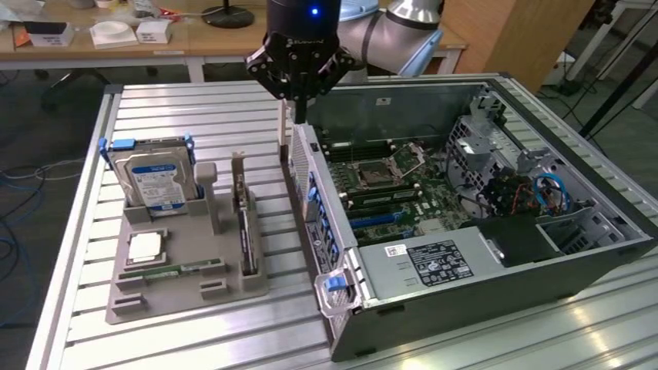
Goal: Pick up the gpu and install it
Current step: 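Reach for the gpu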
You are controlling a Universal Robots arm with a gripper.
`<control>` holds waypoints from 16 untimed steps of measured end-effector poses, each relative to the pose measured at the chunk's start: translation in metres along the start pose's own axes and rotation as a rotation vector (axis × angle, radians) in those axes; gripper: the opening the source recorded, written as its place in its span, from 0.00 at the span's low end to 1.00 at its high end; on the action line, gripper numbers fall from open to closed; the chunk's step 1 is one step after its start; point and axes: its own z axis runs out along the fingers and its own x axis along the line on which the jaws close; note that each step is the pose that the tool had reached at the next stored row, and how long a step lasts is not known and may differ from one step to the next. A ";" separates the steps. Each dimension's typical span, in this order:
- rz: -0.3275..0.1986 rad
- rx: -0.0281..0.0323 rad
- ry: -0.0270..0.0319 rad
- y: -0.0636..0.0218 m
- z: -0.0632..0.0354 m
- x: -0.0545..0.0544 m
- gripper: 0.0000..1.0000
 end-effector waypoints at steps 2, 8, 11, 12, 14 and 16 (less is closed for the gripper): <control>-0.004 -0.0002 0.0002 0.0000 0.0001 0.003 0.11; -0.015 -0.0004 0.0006 -0.0002 0.0002 0.012 0.11; -0.021 -0.0005 0.0009 -0.0003 0.0003 0.016 0.11; -0.022 -0.0006 0.0010 -0.0003 0.0003 0.017 0.11; -0.026 -0.0006 0.0011 -0.0005 0.0003 0.020 0.11; -0.030 -0.0007 0.0013 -0.0006 0.0003 0.022 0.11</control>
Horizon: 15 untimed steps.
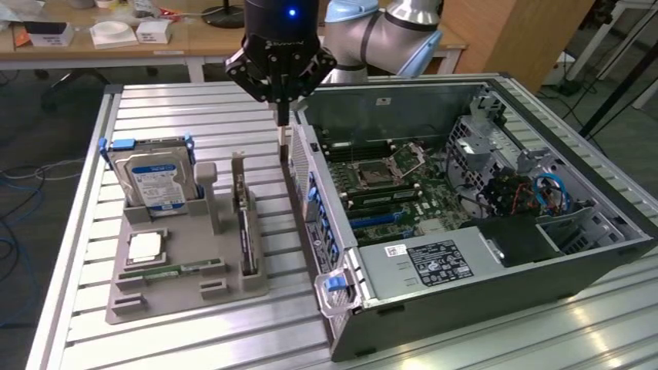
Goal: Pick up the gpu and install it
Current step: 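Reach for the gpu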
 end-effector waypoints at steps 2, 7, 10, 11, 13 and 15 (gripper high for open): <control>-0.004 -0.0001 0.0002 -0.0001 0.0000 0.003 0.11; -0.012 -0.0003 0.0005 -0.0005 0.0001 0.010 0.11; -0.018 -0.0004 0.0008 -0.0010 0.0000 0.014 0.11; -0.020 -0.0004 0.0009 -0.0013 0.0000 0.015 0.11; -0.023 -0.0006 0.0010 -0.0019 0.0000 0.018 0.11; -0.027 -0.0007 0.0013 -0.0028 0.0000 0.020 0.11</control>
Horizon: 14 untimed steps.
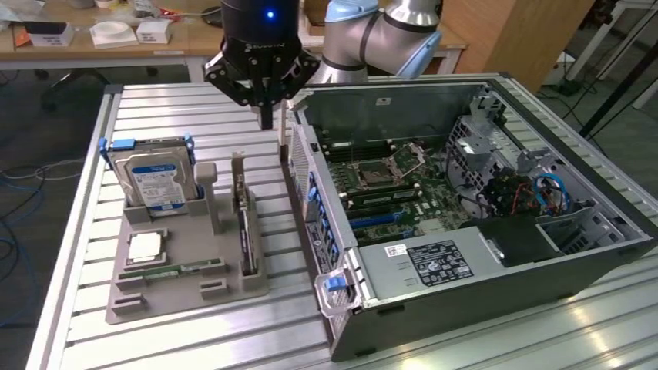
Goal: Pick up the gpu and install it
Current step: 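Reach for the gpu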
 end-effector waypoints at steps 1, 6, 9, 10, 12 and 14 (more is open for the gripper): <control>-0.002 0.0000 0.0000 -0.0004 0.0000 0.001 0.11; -0.011 -0.0002 0.0005 -0.0036 -0.0002 0.007 0.11; -0.016 -0.0003 0.0007 -0.0056 -0.0003 0.011 0.11; -0.018 -0.0004 0.0008 -0.0063 -0.0004 0.013 0.11; -0.021 -0.0004 0.0009 -0.0077 -0.0005 0.016 0.11; -0.024 -0.0005 0.0010 -0.0094 -0.0006 0.020 0.11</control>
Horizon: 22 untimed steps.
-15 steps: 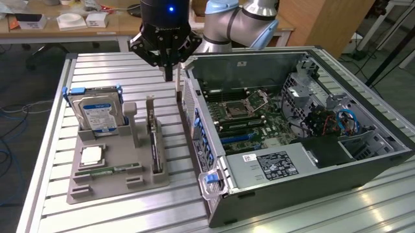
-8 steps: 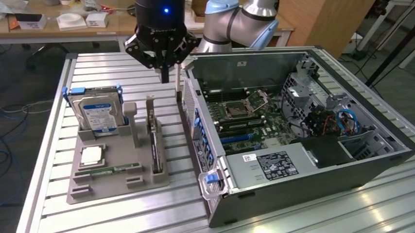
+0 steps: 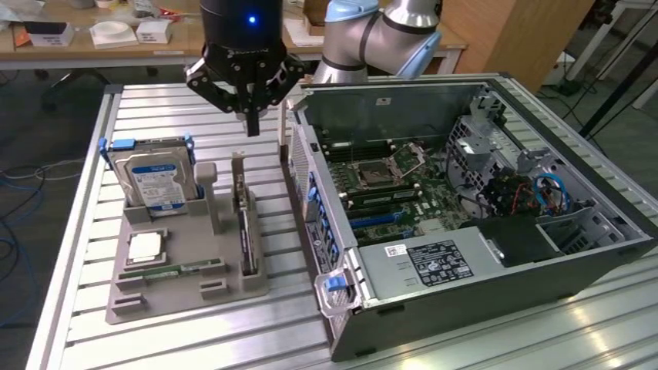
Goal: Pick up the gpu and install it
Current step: 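Reach for the gpu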
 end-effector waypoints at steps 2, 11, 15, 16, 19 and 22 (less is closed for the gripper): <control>-0.002 -0.0001 0.0002 -0.0009 -0.0001 0.004 0.11; -0.003 -0.0001 0.0001 -0.0011 -0.0003 0.024 0.11; -0.004 -0.0001 0.0002 -0.0013 -0.0003 0.029 0.11; -0.004 -0.0001 0.0002 -0.0013 -0.0003 0.030 0.11; -0.004 -0.0001 0.0002 -0.0013 -0.0004 0.034 0.11; -0.004 -0.0001 0.0002 -0.0012 -0.0003 0.034 0.11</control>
